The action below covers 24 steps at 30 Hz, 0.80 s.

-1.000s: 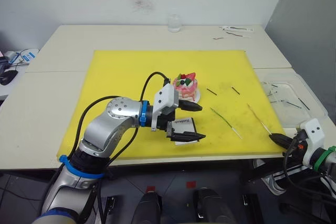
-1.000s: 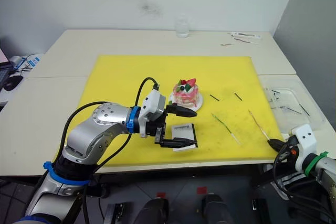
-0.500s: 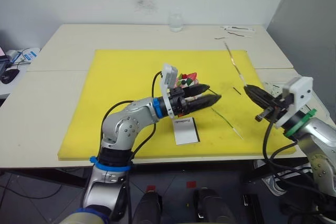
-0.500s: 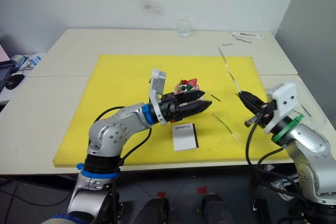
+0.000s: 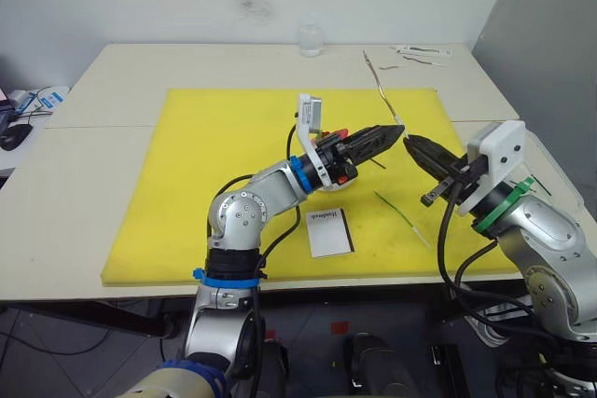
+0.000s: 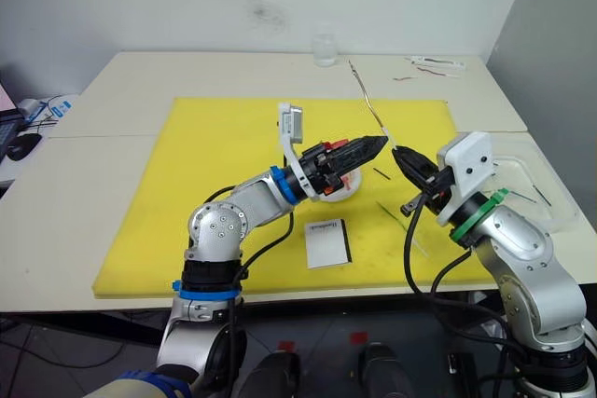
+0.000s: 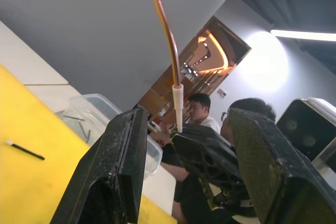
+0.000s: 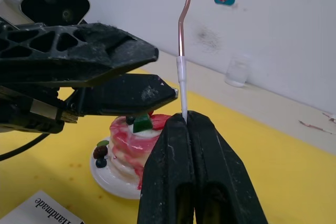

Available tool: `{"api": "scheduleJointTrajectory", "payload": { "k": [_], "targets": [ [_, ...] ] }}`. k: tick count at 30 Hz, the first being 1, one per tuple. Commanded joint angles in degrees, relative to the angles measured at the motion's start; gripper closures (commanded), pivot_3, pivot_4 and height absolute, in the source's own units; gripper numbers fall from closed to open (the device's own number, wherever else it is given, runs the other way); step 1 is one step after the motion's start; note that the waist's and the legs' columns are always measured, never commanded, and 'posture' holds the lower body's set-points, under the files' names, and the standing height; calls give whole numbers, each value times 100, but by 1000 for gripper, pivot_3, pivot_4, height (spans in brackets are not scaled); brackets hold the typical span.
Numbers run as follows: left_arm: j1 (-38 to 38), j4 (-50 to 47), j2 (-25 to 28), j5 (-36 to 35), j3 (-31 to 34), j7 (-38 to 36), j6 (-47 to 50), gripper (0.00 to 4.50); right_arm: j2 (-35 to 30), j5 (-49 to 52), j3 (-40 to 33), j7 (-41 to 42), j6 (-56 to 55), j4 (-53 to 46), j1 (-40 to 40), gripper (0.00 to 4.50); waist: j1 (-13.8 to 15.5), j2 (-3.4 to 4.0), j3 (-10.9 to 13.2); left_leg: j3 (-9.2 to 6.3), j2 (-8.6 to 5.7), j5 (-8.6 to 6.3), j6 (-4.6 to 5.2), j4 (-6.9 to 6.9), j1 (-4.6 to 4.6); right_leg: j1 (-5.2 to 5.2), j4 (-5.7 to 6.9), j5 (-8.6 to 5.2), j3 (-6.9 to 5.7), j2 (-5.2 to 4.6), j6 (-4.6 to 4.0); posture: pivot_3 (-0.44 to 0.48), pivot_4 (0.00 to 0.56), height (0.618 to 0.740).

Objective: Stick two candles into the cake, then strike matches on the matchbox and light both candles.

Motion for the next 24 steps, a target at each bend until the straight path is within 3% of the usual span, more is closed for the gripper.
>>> {"api": "scheduleJointTrajectory", "payload": {
  "k": [1,20,24],
  "targets": [
    [-155,-74,-62,-212,98,53,-38,1758,-22,67,-3,-47,41,-289,-94,4500,0,0,0,0,0,0,0,0,0,0,0,0,0,0,0,0,150,740],
    [-230,15,-212,-390,169,77,-126,1758,42,51,73,67,-19,-307,153,4500,-2,0,0,1,-1,0,0,-3,-1,-1,-4,-5,0,-1,-8,0,150,740],
    [-158,-77,-187,-509,145,77,-46,2549,70,41,62,25,-47,-279,168,4500,-2,0,0,1,-1,0,0,-3,-1,-1,-5,-7,0,-1,-12,0,150,740]
  ]
}}
